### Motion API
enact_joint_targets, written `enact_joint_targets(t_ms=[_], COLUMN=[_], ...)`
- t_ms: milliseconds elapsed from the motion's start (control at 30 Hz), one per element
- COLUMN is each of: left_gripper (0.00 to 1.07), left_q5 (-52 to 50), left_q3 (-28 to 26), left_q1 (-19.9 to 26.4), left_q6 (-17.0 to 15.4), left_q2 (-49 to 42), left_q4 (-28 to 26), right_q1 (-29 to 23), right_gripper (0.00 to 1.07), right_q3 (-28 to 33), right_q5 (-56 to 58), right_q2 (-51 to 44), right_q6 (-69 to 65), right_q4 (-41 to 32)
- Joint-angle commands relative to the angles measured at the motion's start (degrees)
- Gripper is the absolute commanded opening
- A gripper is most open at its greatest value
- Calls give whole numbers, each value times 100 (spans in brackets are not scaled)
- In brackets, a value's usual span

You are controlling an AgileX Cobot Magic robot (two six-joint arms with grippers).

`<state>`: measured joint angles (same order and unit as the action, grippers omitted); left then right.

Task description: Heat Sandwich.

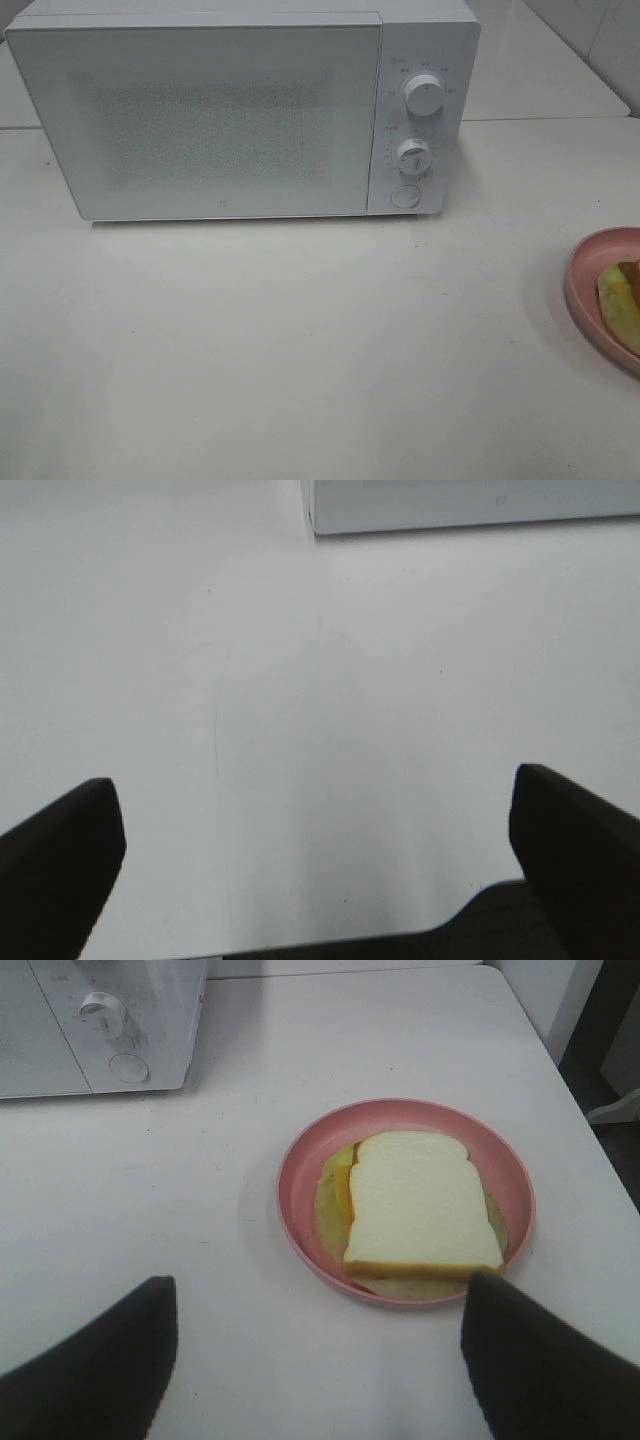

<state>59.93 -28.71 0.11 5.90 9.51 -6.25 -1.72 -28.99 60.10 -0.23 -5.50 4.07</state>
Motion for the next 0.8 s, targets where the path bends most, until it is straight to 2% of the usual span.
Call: enact_joint_targets(t_ms=[33,233,800], left_gripper=[100,100,100], left_q5=[-46,-46,-52], left_q3=[23,23,29], left_q1=[-11,-11,-11], left_q6=[-6,0,-6], left_q2=[-435,-1134,-1123], left_q4=[-57,-23,-23], right_q1=[46,46,46], right_gripper=[75,75,75], right_q3=[0,0,0], right_q5=[-63,-63,-63], right_q2=[-149,-149,-97], right_q6=[63,63,63], right_q4=[-6,-6,-6])
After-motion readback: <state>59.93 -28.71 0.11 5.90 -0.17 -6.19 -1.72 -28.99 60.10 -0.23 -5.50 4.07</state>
